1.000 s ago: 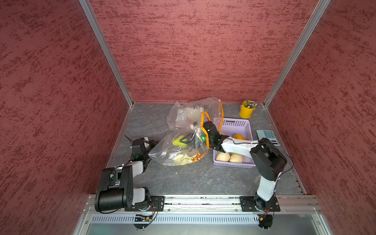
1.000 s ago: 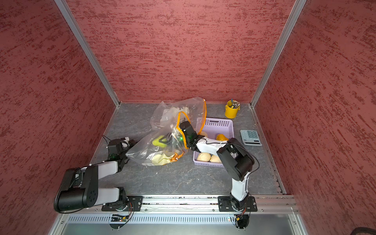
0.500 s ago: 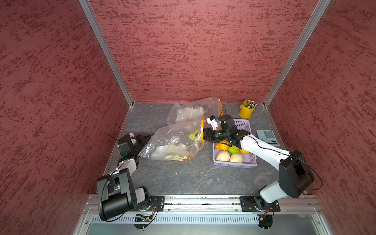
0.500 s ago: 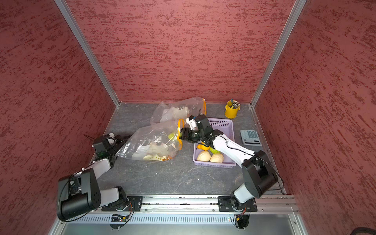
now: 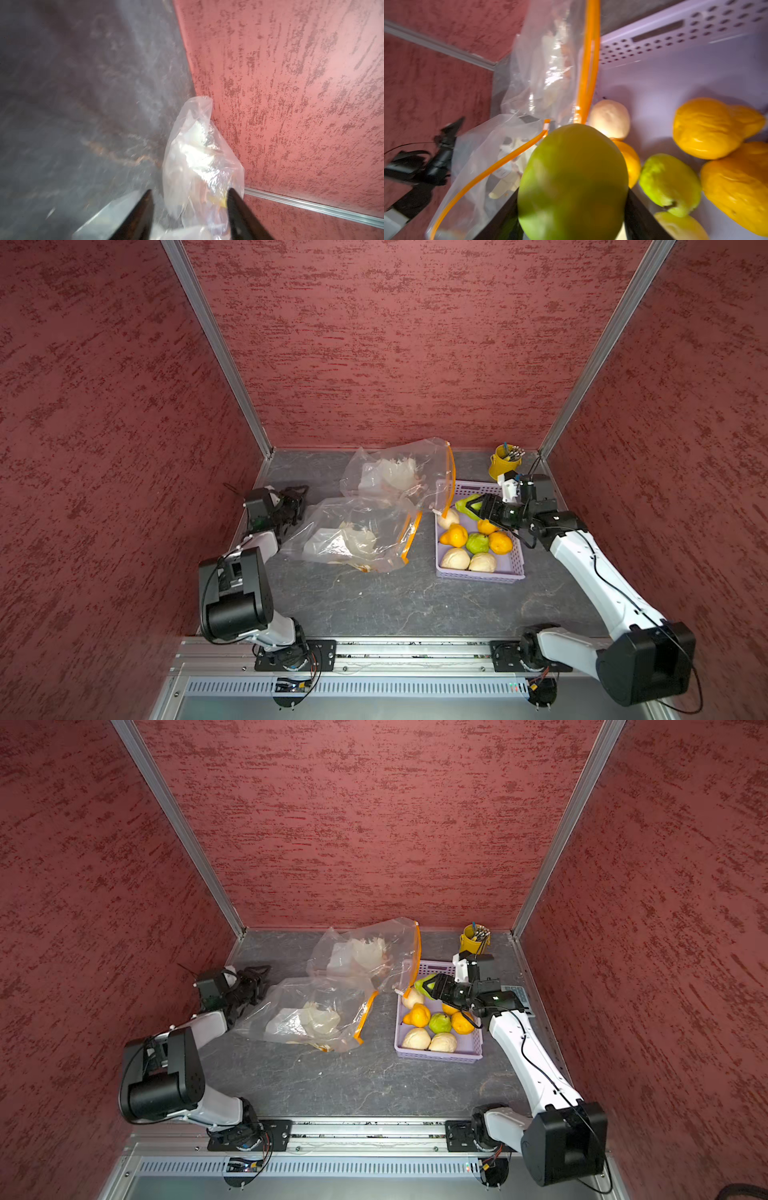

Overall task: Open the zip-top bag and take out the pear
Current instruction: Place the pear in the basket, then reset both arms

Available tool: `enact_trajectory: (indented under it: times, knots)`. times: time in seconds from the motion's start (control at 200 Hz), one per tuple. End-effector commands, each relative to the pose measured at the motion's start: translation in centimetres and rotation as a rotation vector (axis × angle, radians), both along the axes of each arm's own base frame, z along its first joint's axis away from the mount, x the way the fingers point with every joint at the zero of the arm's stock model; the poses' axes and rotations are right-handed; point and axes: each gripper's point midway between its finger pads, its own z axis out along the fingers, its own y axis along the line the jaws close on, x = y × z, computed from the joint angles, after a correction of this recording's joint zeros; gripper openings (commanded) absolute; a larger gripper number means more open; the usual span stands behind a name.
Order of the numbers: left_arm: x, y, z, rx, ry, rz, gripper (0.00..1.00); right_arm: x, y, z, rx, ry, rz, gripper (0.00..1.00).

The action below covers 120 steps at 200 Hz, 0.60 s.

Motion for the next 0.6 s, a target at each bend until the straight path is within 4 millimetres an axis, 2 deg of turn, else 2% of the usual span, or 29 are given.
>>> enact_trajectory:
  times: [0.0,0.09,0.165,0.21,0.26,0.331,0.371,0.401,0.461,0.511,0.526,0.596]
  knots:
    - [2.5,0.1,4.2,0.141,-0.051,-0.022,1.00,2.8,-1.9,-1.4,-0.071,-0.022,-0.070,0.97]
    - [2.2,1.6,7.4,0.299,-0.058,0.035,1.00,4.8,-3.1,0.3,-0.108,-0.112,-0.111,0.99]
    - [1.1,2.3,10.4,0.433,-0.094,0.068,1.00,5.5,-3.8,3.9,-0.141,-0.233,-0.131,0.99]
    - [-0.1,2.4,11.7,0.524,-0.109,0.093,1.00,5.5,-5.0,6.2,-0.193,-0.310,-0.173,0.99]
    - [-1.8,1.9,13.5,0.654,-0.164,0.136,1.00,5.1,-6.5,7.9,-0.255,-0.398,-0.231,0.99]
    - [-4.3,0.1,14.2,0.818,-0.256,0.163,1.00,4.2,-8.0,9.1,-0.301,-0.512,-0.300,0.99]
    - [-5.6,-0.4,14.3,0.912,-0.310,0.214,1.00,3.7,-8.9,8.7,-0.335,-0.554,-0.345,0.99]
    - [-6.4,-0.4,13.9,0.963,-0.340,0.256,1.00,3.5,-10.0,7.6,-0.386,-0.569,-0.385,0.99]
    - [-7.7,-0.2,11.9,1.039,-0.359,0.285,1.00,3.3,-12.0,5.3,-0.503,-0.588,-0.452,0.99]
    - [-8.5,0.3,9.4,1.091,-0.342,0.304,1.00,3.5,-12.5,3.6,-0.565,-0.614,-0.455,0.99]
    - [-8.7,0.4,9.3,1.100,-0.362,0.319,1.00,3.6,-12.6,3.1,-0.576,-0.622,-0.459,0.99]
    - [-9.3,0.5,6.2,1.149,-0.373,0.325,1.00,4.2,-13.0,0.4,-0.624,-0.648,-0.464,0.99]
